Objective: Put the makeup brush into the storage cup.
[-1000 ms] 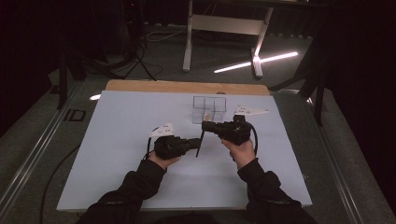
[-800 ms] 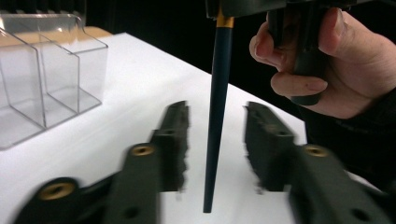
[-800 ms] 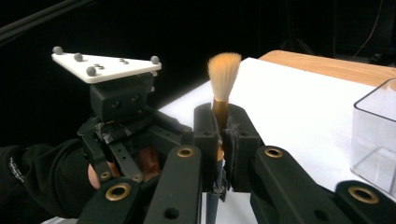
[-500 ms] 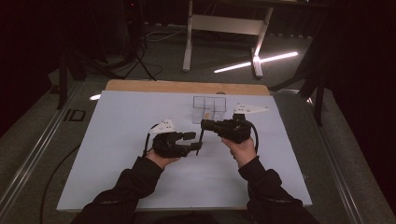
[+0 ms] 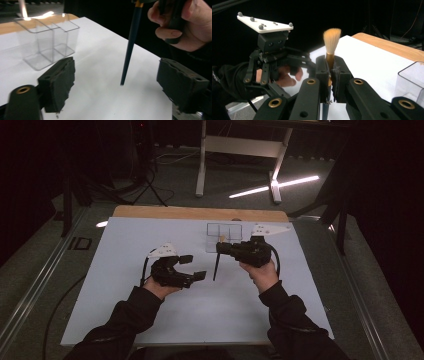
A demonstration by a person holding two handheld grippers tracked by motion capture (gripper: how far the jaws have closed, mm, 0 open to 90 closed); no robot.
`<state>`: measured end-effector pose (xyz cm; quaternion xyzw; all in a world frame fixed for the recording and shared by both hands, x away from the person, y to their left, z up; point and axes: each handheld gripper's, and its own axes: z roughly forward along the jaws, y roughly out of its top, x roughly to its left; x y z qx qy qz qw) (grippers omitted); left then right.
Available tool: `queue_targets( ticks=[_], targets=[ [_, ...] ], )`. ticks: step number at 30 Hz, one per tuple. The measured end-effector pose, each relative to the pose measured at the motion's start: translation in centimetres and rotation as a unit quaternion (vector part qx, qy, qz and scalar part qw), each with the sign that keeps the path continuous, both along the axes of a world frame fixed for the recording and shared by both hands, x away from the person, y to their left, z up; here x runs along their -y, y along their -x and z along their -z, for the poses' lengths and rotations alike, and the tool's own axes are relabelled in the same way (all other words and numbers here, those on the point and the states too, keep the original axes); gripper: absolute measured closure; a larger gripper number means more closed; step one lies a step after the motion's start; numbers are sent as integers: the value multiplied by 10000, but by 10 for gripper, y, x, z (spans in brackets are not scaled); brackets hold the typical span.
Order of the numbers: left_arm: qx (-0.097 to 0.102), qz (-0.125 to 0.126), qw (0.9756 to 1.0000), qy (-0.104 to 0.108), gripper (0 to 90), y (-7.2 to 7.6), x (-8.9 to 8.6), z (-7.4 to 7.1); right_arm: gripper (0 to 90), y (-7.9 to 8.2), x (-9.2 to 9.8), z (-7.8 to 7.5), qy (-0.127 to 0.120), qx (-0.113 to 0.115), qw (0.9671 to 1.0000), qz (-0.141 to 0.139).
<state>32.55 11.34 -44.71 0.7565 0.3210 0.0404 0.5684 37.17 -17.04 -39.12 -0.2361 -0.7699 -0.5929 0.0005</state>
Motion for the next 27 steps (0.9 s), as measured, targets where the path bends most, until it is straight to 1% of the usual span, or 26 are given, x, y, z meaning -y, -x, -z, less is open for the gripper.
queue_targets(
  ticks=[1,2,3,4,5,6,7,8,9,10,11,12,13,14,15,18,19,20,21,22,23,25,26,27],
  targets=[
    [-35,-94,9999,-28,131,1,-3,-1,846,-1,0,-2,-5,7,10000,-4],
    [-140,-165,9998,-13,131,1,-6,-1,846,-1,0,-2,-5,7,10000,-4],
    [-185,-180,9997,-10,33,1,-10,-1,846,-2,1,-5,2,28,10000,15],
    [-210,-21,9998,72,2,2,-16,0,846,-3,1,-6,-6,29,10000,11],
    [-210,-21,9998,72,2,2,-16,0,846,-3,1,-6,-6,29,10000,11],
    [-216,-47,9998,-13,2,4,-21,1,846,-4,1,-10,5,75,10000,33],
    [-216,-47,9998,-13,1,4,-21,1,846,-4,1,-10,5,75,10000,33],
    [-173,38,9998,-6,0,5,-24,1,846,-5,1,-13,-1,114,9999,48],
    [-81,-12,9999,-76,0,7,-26,2,846,-5,1,-13,-1,114,9999,48],
    [-35,0,9999,-114,0,9,-28,2,846,-7,1,-17,7,146,9999,51],
    [7,-33,9999,-124,0,10,-31,3,846,-7,1,-17,7,146,9999,51],
    [112,-192,9997,-128,0,11,-33,4,846,-8,2,-18,21,161,9998,66],
    [163,-285,9994,-120,0,11,-36,5,846,-11,3,-22,9,170,9998,85],
    [154,-303,9994,-74,0,11,-40,6,846,-11,3,-22,9,170,9998,85],
    [213,-406,9989,-64,0,12,-42,7,846,-12,3,-23,15,176,9998,83],
    [257,-683,9972,-167,0,15,-51,13,846,-13,6,-26,-38,206,9997,106],
    [239,-743,9967,-216,0,15,-53,14,846,-14,7,-26,-33,211,9997,115],
    [239,-743,9967,-216,0,15,-53,14,846,-14,7,-26,-33,211,9997,115],
    [258,-830,9960,-225,0,17,-58,18,846,-15,7,-26,-3,211,9997,126],
    [258,-830,9960,-225,0,17,-58,18,846,-15,7,-26,-3,211,9997,126],
    [271,-895,9953,-245,0,20,-63,21,846,-17,7,-25,54,216,9997,130],
    [291,-933,9949,-239,0,21,-66,22,846,-17,8,-27,59,212,9997,120],
    [364,-1011,9938,-274,0,25,-70,24,846,-18,9,-27,60,221,9997,120],
    [364,-1011,9938,-274,0,25,-70,24,846,-18,9,-27,60,221,9997,120]
  ],
)
